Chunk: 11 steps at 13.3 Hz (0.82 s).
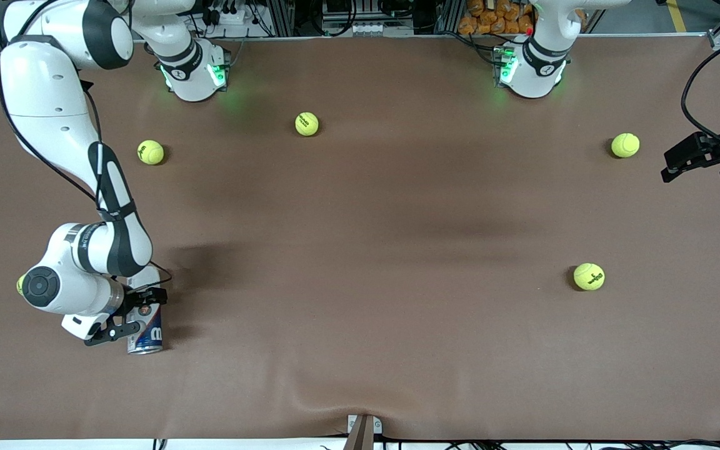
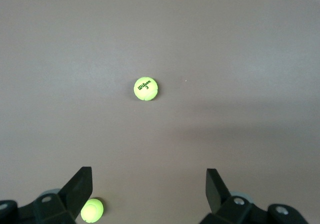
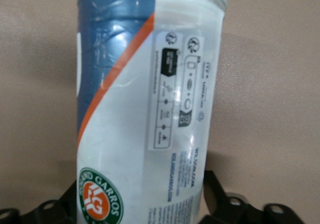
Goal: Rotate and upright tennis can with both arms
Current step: 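Lower the right gripper and grasp the can around its body, then carry the can with the right gripper toward the table middle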
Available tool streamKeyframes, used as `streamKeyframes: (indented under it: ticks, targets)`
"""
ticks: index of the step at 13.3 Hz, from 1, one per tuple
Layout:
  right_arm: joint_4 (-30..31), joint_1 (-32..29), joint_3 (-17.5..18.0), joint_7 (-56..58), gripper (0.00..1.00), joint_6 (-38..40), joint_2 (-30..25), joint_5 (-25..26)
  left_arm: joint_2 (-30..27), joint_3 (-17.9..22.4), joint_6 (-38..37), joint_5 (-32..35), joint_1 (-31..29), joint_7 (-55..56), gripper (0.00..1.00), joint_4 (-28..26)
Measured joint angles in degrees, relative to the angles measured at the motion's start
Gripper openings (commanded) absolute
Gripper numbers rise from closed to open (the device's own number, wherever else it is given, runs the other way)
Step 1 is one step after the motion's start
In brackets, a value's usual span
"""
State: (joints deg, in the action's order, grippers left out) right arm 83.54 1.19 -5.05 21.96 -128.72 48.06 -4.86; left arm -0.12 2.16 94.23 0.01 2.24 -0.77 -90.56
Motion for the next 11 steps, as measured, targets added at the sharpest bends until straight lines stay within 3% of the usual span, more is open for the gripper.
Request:
streamKeyframes:
  ticks: [7, 11]
  targets:
    - [-5.6, 3.2, 2.0, 6.6, 0.78, 9.8, -2.4, -0.2, 0.0, 0.0, 0.0, 0.0, 0.0, 0.0, 1.0, 0.0]
    - [-7.2, 5.0, 10.9, 17.7, 0.86, 11.4, -4.4, -0.5, 0.0, 0.0, 0.0, -0.1, 0.0, 0.0, 1.0, 0.0]
